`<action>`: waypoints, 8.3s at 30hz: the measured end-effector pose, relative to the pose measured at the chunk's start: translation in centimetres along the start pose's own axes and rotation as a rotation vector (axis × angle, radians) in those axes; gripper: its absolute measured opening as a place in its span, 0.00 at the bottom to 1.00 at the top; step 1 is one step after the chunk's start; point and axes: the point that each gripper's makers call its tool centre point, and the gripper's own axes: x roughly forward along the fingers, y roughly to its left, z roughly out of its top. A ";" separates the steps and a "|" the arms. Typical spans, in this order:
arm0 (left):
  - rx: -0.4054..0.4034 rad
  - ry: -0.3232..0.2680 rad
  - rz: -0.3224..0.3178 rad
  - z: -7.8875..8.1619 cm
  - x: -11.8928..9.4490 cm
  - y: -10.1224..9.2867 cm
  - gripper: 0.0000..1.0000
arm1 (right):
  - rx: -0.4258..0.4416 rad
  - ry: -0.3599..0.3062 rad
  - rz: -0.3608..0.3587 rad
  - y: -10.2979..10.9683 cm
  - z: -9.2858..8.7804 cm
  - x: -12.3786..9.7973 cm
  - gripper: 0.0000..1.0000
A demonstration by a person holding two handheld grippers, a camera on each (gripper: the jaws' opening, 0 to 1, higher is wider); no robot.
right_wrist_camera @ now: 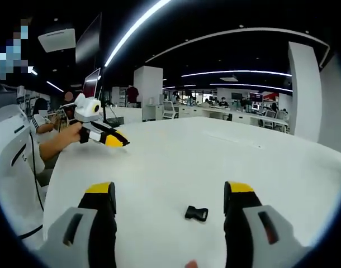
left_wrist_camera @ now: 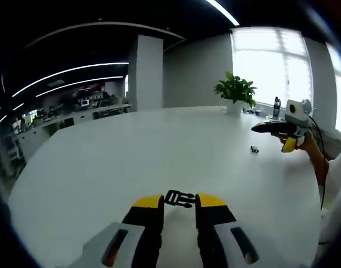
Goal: Snap the two parts of the plastic buckle together until the buckle closes and remains connected.
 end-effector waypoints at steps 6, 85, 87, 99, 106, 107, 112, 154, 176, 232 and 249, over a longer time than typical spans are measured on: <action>-0.025 -0.051 0.106 -0.4 -1.7 0.0 0.21 | 0.011 0.001 -0.007 0.0 -0.2 -0.1 0.79; 0.170 -0.064 -0.491 -0.4 -3.6 -1.4 0.57 | -0.099 0.033 0.242 -1.5 -1.8 0.7 0.84; 0.176 -0.067 -0.493 -0.3 -3.6 -0.8 0.56 | -0.107 0.031 0.265 -1.5 -1.8 0.7 0.84; 0.250 0.005 -0.554 -1.7 -2.8 1.0 0.54 | -0.144 0.047 0.343 -2.3 -2.3 0.7 0.82; 0.277 0.064 -0.595 -2.9 -2.0 1.1 0.51 | -0.169 0.069 0.355 -3.1 -3.0 1.2 0.70; 0.288 0.079 -0.595 -3.2 -1.9 1.1 0.51 | -0.169 0.087 0.360 -3.2 -3.4 1.2 0.68; 0.309 0.075 -0.617 -3.0 -2.5 0.9 0.49 | -0.173 0.121 0.389 -3.0 -4.2 1.4 0.62; 0.321 0.085 -0.681 -3.9 -2.7 -0.2 0.14 | -0.131 0.115 0.435 -2.8 -4.5 1.0 0.17; 0.284 0.063 -0.559 -1.9 0.1 -1.7 0.14 | -0.040 0.100 0.264 -0.9 -2.5 4.1 0.17; 0.332 0.052 -0.554 -1.1 3.5 -4.7 0.22 | -0.023 0.114 0.306 4.1 -2.0 6.1 0.25; 0.322 0.061 -0.593 -1.2 3.3 -4.8 0.12 | -0.089 0.137 0.350 3.6 -3.0 6.6 0.12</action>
